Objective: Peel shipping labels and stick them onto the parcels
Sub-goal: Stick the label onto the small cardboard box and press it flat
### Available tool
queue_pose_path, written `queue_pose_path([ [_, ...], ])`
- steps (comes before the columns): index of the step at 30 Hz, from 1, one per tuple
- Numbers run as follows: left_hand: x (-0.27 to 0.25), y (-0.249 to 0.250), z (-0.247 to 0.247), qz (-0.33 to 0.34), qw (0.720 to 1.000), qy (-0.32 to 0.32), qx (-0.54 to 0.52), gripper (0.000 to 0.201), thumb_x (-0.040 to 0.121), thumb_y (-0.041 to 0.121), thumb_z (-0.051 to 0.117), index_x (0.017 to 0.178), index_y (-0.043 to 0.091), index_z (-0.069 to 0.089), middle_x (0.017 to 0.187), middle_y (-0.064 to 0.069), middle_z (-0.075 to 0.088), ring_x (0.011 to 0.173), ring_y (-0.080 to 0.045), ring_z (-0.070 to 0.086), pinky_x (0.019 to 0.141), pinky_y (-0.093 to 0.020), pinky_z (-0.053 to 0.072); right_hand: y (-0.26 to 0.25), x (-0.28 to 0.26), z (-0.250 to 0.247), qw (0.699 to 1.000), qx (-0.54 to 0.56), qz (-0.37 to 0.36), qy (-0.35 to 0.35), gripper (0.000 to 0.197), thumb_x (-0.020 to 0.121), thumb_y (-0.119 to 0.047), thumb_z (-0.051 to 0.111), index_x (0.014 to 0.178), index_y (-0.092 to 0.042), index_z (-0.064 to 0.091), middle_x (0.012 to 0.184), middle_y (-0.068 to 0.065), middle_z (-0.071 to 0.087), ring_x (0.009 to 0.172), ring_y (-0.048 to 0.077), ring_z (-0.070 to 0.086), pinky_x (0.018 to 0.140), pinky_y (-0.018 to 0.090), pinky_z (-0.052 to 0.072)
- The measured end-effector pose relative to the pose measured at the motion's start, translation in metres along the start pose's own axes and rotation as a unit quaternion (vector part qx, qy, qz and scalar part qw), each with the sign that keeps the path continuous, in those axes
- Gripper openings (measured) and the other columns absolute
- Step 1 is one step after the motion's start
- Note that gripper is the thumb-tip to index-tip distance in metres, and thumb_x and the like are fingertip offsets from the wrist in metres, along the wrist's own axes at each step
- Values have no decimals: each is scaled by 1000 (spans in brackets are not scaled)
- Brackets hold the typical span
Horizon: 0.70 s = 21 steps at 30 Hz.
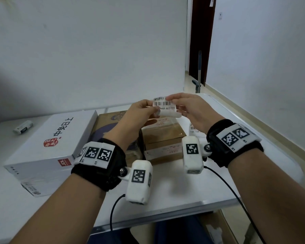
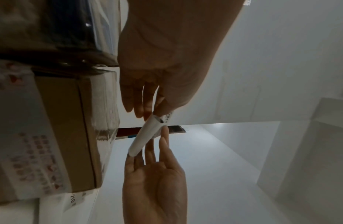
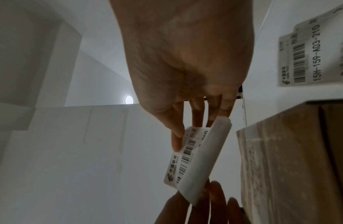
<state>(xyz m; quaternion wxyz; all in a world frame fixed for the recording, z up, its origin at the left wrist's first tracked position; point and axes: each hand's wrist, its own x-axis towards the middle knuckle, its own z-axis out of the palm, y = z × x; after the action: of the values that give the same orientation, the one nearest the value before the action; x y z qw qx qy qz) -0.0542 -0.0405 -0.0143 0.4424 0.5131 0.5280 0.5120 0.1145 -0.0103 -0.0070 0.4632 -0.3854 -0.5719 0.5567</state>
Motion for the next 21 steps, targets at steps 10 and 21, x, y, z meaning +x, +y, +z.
queue_pose_path([
  [10, -8, 7, 0, 281, 871, 8, 404, 44, 88, 13, 63, 130, 24, 53, 132, 5, 50, 115, -14, 49, 91, -16, 39, 16, 4, -11, 996, -78, -25, 28, 23, 86, 3, 61, 100, -10, 74, 112, 17, 69, 94, 22, 60, 84, 31, 49],
  [21, -9, -3, 1, 346, 755, -23, 557, 24, 82, 24, 69, 105, 18, 69, 103, -4, 59, 97, -26, 50, 80, -38, 40, 19, 7, -11, 999, -4, -39, 23, 18, 88, 3, 61, 104, 2, 69, 99, 12, 68, 86, 18, 66, 77, 23, 58],
])
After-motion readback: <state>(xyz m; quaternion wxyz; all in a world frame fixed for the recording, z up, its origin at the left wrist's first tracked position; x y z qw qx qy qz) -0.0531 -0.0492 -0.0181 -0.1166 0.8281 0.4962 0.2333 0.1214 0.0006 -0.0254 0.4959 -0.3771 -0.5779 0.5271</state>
